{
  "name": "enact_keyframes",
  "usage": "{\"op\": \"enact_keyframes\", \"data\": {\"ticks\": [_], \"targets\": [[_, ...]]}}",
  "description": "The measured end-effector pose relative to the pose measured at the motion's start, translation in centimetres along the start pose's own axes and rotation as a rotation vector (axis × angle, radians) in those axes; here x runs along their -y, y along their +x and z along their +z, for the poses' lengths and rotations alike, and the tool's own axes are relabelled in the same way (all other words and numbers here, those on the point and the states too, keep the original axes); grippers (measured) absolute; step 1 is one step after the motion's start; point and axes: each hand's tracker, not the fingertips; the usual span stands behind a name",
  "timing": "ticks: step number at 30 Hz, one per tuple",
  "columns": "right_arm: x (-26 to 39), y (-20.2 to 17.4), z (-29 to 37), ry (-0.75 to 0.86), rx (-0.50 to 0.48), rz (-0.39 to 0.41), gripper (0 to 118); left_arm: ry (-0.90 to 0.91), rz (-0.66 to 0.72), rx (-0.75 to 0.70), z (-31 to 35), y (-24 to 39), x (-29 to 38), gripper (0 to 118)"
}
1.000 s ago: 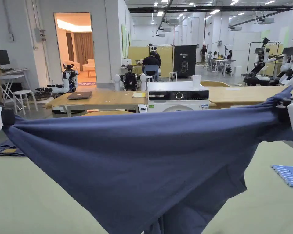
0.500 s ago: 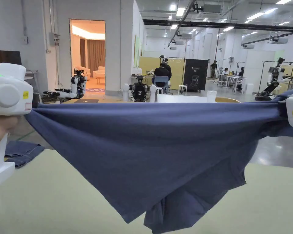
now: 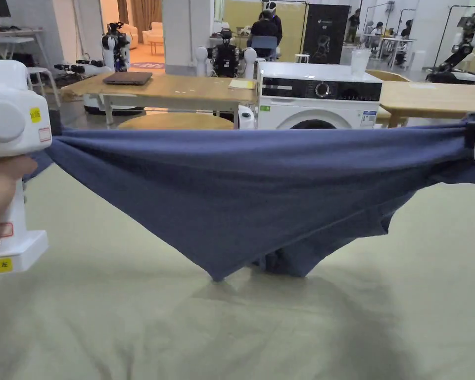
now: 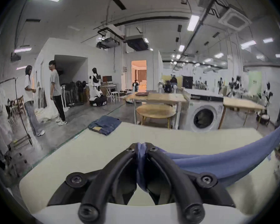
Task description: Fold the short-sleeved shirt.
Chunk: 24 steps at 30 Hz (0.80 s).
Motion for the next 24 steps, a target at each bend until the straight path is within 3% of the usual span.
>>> {"op": "enact_keyframes", "data": {"ticks": [3, 6, 10, 16, 24], "targets": [[3.7, -0.1, 0.8, -0.047, -0.035, 0.027, 9, -0.063, 0.000, 0.006, 0.2, -0.4, 4.0, 2], [6.9, 0.2, 3.1, -0.069, -0.070, 0.043, 9, -0.171, 0.154, 0.077, 1.5, -1.6, 8.2, 2], [10.6, 2.2, 7.5, -0.082, -0.111, 0.032, 9, -0.219, 0.045, 0.107, 4.7, -1.6, 12.7, 2], [15.5, 5.6, 16.9, -0.034, -0.144, 0.113, 9, -0.206, 0.068, 0.159, 11.9, -3.0, 16.0, 2], [21.3, 11.3, 27.9, -0.058, -0.164, 0.067, 9, -0.230, 0.130, 0.226, 22.3, -6.6, 19.3, 2]]}}
